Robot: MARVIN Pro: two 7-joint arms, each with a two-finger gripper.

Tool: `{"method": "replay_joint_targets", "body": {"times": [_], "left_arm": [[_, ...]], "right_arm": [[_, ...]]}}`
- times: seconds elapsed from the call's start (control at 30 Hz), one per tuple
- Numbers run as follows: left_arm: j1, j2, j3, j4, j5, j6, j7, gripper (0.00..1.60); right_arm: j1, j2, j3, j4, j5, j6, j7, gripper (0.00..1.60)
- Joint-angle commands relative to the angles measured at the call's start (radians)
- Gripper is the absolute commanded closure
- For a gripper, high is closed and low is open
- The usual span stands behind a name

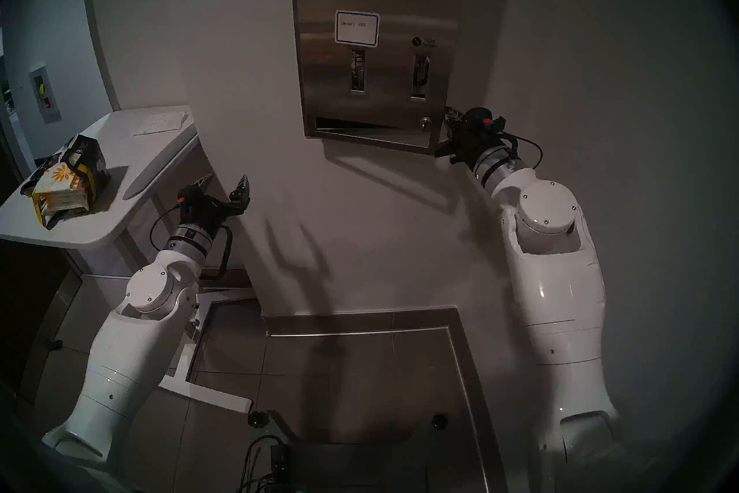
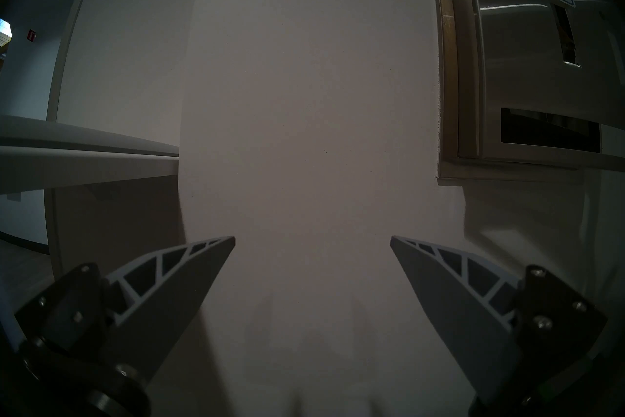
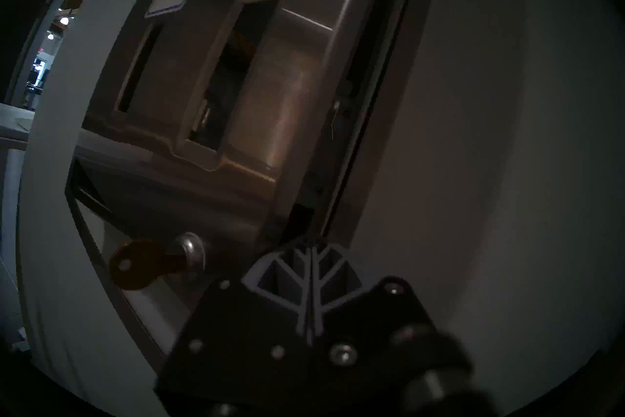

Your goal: Open the dispenser door, put the pads inside, close the door

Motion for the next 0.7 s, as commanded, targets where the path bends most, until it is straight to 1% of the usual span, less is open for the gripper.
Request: {"method": "replay_joint_targets", "body": {"times": [0.0, 0.03, 0.13, 0.2, 0.23, 0.27, 0.3, 0.37, 0.4, 0.53, 0.67], "left_arm": [[-0.011, 0.002, -0.005, -0.009, 0.000, 0.000, 0.001, 0.00], [-0.011, 0.002, -0.005, -0.009, 0.000, 0.000, 0.001, 0.00], [-0.011, 0.002, -0.005, -0.009, 0.000, -0.001, 0.001, 0.00], [-0.011, 0.002, -0.005, -0.009, 0.000, -0.001, 0.001, 0.00], [-0.011, 0.002, -0.005, -0.009, 0.001, 0.000, 0.000, 0.00], [-0.011, 0.002, -0.005, -0.009, 0.001, 0.000, 0.000, 0.00], [-0.011, 0.002, -0.005, -0.009, 0.001, 0.000, 0.000, 0.00], [-0.011, 0.001, -0.006, -0.009, 0.001, 0.000, 0.000, 0.00], [-0.011, 0.001, -0.006, -0.009, 0.001, 0.000, 0.000, 0.00], [-0.011, 0.001, -0.006, -0.009, 0.001, 0.000, 0.000, 0.00], [-0.011, 0.001, -0.006, -0.009, 0.001, 0.000, 0.000, 0.00]], "right_arm": [[0.029, 0.040, 0.002, -0.043, 0.071, -0.005, 0.112, 1.60], [0.023, 0.061, -0.007, -0.056, 0.089, 0.000, 0.110, 1.60], [0.015, 0.074, 0.013, -0.088, 0.117, 0.021, 0.172, 1.60], [0.003, 0.105, 0.012, -0.110, 0.143, 0.032, 0.178, 1.60], [-0.005, 0.126, 0.033, -0.131, 0.166, 0.053, 0.229, 1.60], [-0.009, 0.135, 0.044, -0.139, 0.180, 0.063, 0.251, 1.60], [-0.017, 0.150, 0.045, -0.151, 0.201, 0.071, 0.246, 1.60], [-0.025, 0.160, 0.074, -0.171, 0.225, 0.091, 0.297, 1.60], [-0.032, 0.163, 0.092, -0.181, 0.251, 0.108, 0.323, 1.60], [-0.065, 0.188, 0.140, -0.218, 0.295, 0.138, 0.384, 1.60], [-0.104, 0.198, 0.194, -0.256, 0.337, 0.178, 0.437, 1.60]]}}
